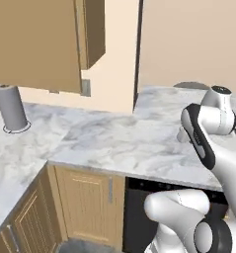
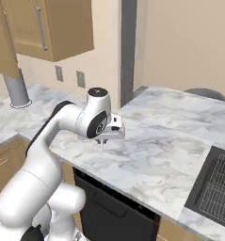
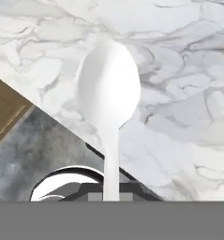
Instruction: Organize the utensils by type. Pick up the wooden spoons from the counter and place them in the open cabinet. Then pick up the metallic utensils from the counter and place them in the open drawer.
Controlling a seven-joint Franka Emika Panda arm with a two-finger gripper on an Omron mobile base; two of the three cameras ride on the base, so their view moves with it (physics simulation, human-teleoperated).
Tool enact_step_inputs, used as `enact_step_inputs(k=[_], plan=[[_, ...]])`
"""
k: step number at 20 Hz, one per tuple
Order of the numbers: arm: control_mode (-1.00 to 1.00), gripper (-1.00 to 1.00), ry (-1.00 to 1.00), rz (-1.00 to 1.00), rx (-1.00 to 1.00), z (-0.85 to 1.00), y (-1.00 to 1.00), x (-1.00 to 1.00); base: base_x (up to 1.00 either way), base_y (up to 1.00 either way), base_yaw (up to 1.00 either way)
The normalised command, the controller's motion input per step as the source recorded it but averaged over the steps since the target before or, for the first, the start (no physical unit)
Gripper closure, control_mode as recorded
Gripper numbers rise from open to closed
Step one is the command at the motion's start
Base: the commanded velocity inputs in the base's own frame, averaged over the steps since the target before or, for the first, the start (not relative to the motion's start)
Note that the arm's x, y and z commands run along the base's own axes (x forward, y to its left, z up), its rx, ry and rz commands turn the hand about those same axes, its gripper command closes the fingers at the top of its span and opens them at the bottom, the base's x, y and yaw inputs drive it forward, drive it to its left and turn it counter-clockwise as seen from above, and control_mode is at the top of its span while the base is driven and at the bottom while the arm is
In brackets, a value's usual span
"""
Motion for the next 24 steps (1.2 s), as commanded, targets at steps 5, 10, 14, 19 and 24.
enact_step_inputs(k=[5,10,14,19,24], plan=[[1.00,1.00,0.00,0.00,0.00,0.00,0.00,0.00,-0.03,0.15,-1.00],[1.00,1.00,0.00,0.00,0.00,0.00,0.00,0.00,0.00,0.14,-1.00],[1.00,1.00,0.00,0.00,0.00,0.00,0.00,0.00,0.00,0.07,-1.00],[1.00,1.00,0.00,0.00,0.00,0.00,0.00,0.00,0.00,0.03,-1.00],[1.00,1.00,0.00,0.00,0.00,0.00,0.00,0.00,0.00,0.00,-1.00]])
